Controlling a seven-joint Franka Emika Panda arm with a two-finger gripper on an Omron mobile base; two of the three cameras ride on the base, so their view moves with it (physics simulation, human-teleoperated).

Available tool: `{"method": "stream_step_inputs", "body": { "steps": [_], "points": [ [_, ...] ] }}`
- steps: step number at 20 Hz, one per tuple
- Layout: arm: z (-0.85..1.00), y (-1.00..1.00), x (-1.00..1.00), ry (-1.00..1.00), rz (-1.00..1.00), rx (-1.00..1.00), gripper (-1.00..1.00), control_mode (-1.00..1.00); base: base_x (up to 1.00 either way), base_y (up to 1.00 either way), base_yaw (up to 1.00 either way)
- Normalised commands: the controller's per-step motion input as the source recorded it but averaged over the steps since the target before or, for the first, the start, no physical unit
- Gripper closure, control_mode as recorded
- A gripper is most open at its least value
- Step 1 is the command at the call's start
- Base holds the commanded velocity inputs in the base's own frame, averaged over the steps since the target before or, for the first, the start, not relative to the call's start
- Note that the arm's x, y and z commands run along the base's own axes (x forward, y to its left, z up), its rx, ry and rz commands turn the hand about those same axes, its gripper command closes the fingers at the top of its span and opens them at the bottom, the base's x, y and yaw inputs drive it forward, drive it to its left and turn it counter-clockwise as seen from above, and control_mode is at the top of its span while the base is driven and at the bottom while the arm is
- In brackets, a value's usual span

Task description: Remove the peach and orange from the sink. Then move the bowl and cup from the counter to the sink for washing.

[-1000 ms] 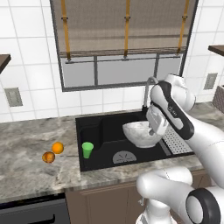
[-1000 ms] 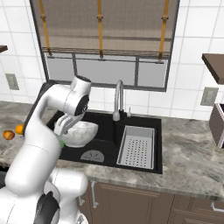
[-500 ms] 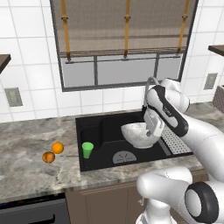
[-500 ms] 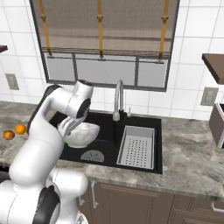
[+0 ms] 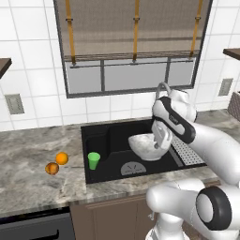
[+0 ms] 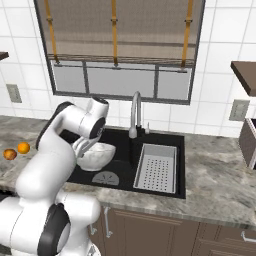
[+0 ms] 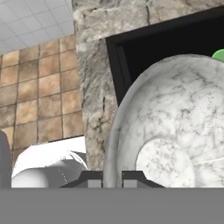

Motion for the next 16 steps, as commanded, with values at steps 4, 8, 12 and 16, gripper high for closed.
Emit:
{"method": "stream_step_inputs", "body": {
  "steps": [4,8,12,16],
  "points": [
    [-0.28,-0.01,0.19,0.00,0.00,0.00,1.00,-1.00,0.00,0.00,0.00],
    [-0.29,0.00,0.23,0.00,0.00,0.00,1.00,-1.00,0.00,0.00,0.00],
    [-0.28,-0.03,0.24,0.00,0.00,0.00,1.00,-1.00,0.00,0.00,0.00],
    [-0.28,-0.04,0.26,0.00,0.00,0.00,1.00,-1.00,0.00,0.00,0.00]
  ]
}}
